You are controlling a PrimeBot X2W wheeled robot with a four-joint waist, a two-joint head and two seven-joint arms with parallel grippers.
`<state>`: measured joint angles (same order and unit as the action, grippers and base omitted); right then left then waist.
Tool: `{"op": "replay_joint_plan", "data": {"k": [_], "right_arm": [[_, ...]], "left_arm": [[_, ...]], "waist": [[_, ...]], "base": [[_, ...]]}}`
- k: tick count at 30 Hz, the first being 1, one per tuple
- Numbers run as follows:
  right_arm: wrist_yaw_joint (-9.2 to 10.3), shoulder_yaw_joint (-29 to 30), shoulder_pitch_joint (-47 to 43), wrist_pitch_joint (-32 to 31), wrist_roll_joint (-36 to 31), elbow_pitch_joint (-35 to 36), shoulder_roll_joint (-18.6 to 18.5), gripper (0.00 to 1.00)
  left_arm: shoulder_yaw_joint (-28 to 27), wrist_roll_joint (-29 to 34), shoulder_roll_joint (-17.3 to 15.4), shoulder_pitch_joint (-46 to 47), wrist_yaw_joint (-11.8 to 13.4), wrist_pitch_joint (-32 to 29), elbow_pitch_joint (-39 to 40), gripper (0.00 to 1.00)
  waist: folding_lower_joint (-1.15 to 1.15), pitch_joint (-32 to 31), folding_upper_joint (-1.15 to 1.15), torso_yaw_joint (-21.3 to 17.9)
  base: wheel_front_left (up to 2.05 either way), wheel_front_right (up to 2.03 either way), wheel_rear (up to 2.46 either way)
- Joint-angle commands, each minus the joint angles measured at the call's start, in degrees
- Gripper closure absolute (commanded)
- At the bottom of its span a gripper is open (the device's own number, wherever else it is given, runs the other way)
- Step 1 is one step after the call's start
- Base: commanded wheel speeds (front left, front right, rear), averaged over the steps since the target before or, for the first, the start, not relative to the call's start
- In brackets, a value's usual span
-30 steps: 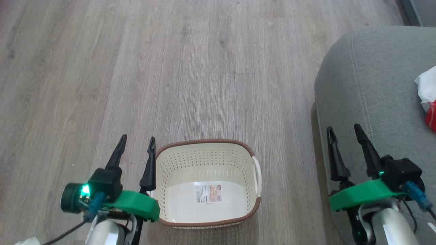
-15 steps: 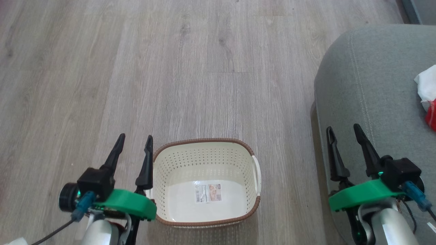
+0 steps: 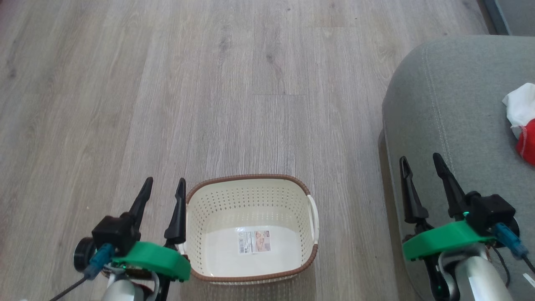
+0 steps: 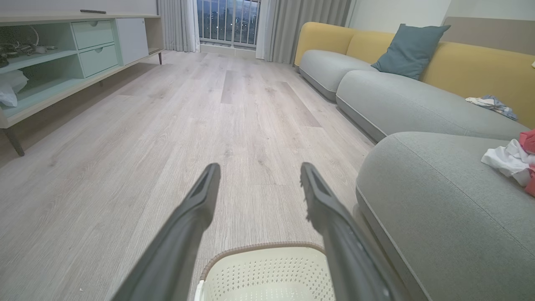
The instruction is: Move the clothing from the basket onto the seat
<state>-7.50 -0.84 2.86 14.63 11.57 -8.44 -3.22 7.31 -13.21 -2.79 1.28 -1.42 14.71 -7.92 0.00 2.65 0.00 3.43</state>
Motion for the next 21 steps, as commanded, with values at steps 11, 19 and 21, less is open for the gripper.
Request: {"op": "replay_joint_plan", "data": {"k": [11, 19, 21], "right_arm": [[0.0, -0.2, -1.2, -0.5, 2.5, -4.2, -0.1, 1.0], [0.0, 0.0, -0.9, -1.6, 8.0, -4.4, -0.3, 1.0], [0.0, 0.0, -0.8, -1.9, 9.3, -4.4, -0.4, 1.0]], "left_arm": [[-0.1, -3.1, 0.0, -1.4, -0.6, -0.6, -4.1, 1.0], [-0.9, -8.2, -0.1, -1.0, -0.9, -1.9, -4.3, 1.0], [-1.1, -9.4, -0.1, -0.9, -1.0, -2.2, -4.3, 1.0]], "waist": [[0.0, -0.1, 0.0, -0.2], [0.0, -0.2, 0.0, -0.4], [0.0, -0.3, 0.0, -0.4]], "base": [[0.0, 0.0, 0.0], [0.0, 0.0, 0.0], [0.0, 0.0, 0.0]]}}
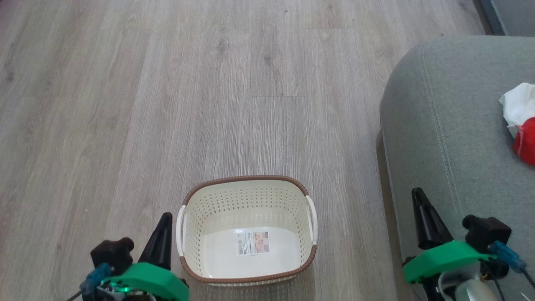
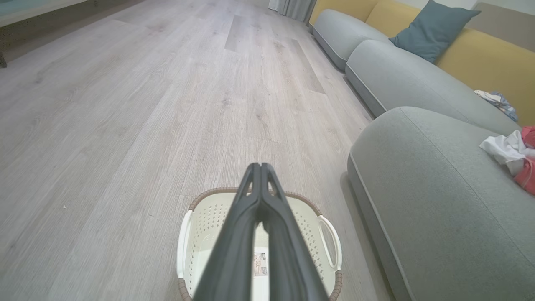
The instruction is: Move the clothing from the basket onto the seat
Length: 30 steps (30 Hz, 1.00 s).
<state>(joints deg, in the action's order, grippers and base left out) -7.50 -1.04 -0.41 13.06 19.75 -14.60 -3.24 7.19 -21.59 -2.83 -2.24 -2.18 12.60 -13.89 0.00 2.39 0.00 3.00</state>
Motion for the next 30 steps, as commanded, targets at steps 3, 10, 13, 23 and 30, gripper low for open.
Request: {"op": "replay_joint_plan", "data": {"k": [3, 10, 13, 23, 30], "right_arm": [[0.0, 0.3, 2.6, -0.8, 3.2, 1.7, -0.4, 1.0], [0.0, 0.5, 2.8, -1.8, 7.8, 1.7, -0.5, 1.0], [0.0, 0.6, 2.9, -2.1, 9.2, 1.7, -0.6, 1.0], [0.0, 1.0, 3.2, -3.6, 15.8, 1.6, -0.7, 1.0], [0.0, 1.3, 3.5, -4.7, 20.4, 1.5, -0.8, 1.0]], "left_arm": [[-1.3, -2.9, -0.1, 2.8, -0.4, -0.6, 1.6, 1.0], [-2.1, -7.4, -0.2, 3.1, -0.7, -1.8, 1.5, 1.0], [-2.3, -8.6, -0.2, 3.2, -0.8, -2.1, 1.5, 1.0], [-3.3, -14.9, -0.2, 3.8, -1.3, -3.7, 1.3, 1.0], [-4.1, -19.4, -0.3, 4.1, -1.6, -4.9, 1.2, 1.0]], "waist": [[0.0, -0.1, 0.0, -0.1], [0.0, -0.2, 0.0, -0.3], [0.0, -0.2, 0.0, -0.3], [0.0, -0.4, 0.0, -0.6], [0.0, -0.6, 0.0, -0.8]], "base": [[0.0, 0.0, 0.0], [0.0, 0.0, 0.0], [0.0, 0.0, 0.0], [0.0, 0.0, 0.0], [0.0, 0.0, 0.0]]}}
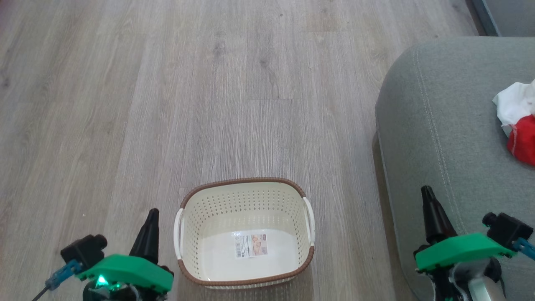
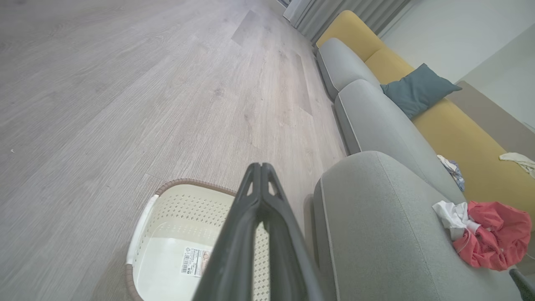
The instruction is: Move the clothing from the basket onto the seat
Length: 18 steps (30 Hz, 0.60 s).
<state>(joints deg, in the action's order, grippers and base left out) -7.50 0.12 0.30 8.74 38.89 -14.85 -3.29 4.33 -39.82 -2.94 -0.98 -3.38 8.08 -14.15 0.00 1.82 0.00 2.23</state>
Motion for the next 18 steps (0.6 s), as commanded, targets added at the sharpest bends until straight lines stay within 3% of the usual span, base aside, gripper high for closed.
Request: {"op": "replay_joint_plan", "data": {"k": [1, 18], "right_arm": [[0.0, 0.2, 2.8, -0.5, 1.9, 1.7, -0.7, 1.0], [0.0, 1.0, 3.4, -3.2, 13.0, 1.6, -0.8, 1.0]], "left_arm": [[-1.3, -1.8, -0.2, 2.9, -0.4, -0.5, 1.4, 1.0], [-3.2, -12.4, -0.2, 3.8, -1.2, -3.4, 1.1, 1.0]], "waist": [[0.0, 0.0, 0.0, 0.0], [0.0, -0.4, 0.0, -0.5]], "base": [[0.0, 0.0, 0.0], [0.0, 0.0, 0.0]]}}
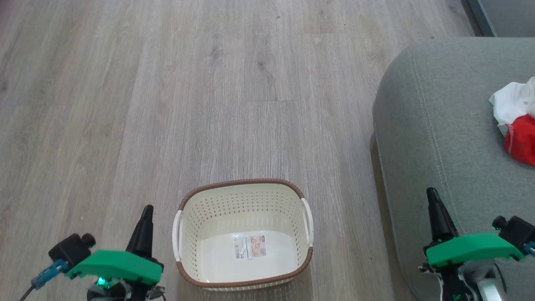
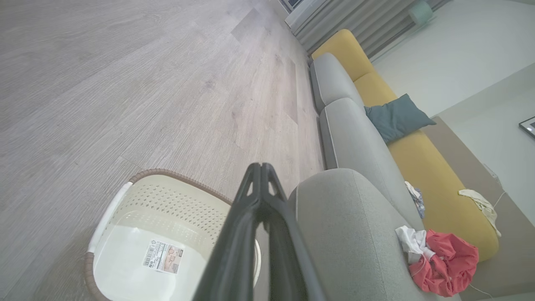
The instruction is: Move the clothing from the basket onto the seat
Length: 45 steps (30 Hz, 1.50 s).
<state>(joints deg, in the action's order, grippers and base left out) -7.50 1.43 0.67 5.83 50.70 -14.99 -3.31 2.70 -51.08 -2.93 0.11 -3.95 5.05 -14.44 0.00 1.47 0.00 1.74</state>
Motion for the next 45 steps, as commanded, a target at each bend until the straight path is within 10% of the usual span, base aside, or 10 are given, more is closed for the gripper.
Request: {"op": "replay_joint_plan", "data": {"k": [1, 45], "right_arm": [[0.0, -0.2, 3.1, -0.5, 1.9, 1.7, -0.8, 1.0], [0.01, 2.4, 4.7, -7.9, 30.2, 1.2, -0.7, 1.0]], "left_arm": [[-1.7, -1.8, -0.2, 2.7, -0.7, -0.5, 1.4, 1.0], [-6.7, -29.3, -0.2, 5.0, -2.7, -8.0, 0.7, 1.0]], "waist": [[0.0, 0.0, 0.0, 0.0], [0.0, -0.9, 0.0, -1.2]], "base": [[0.0, 0.0, 0.0], [0.0, 0.0, 0.0]]}}
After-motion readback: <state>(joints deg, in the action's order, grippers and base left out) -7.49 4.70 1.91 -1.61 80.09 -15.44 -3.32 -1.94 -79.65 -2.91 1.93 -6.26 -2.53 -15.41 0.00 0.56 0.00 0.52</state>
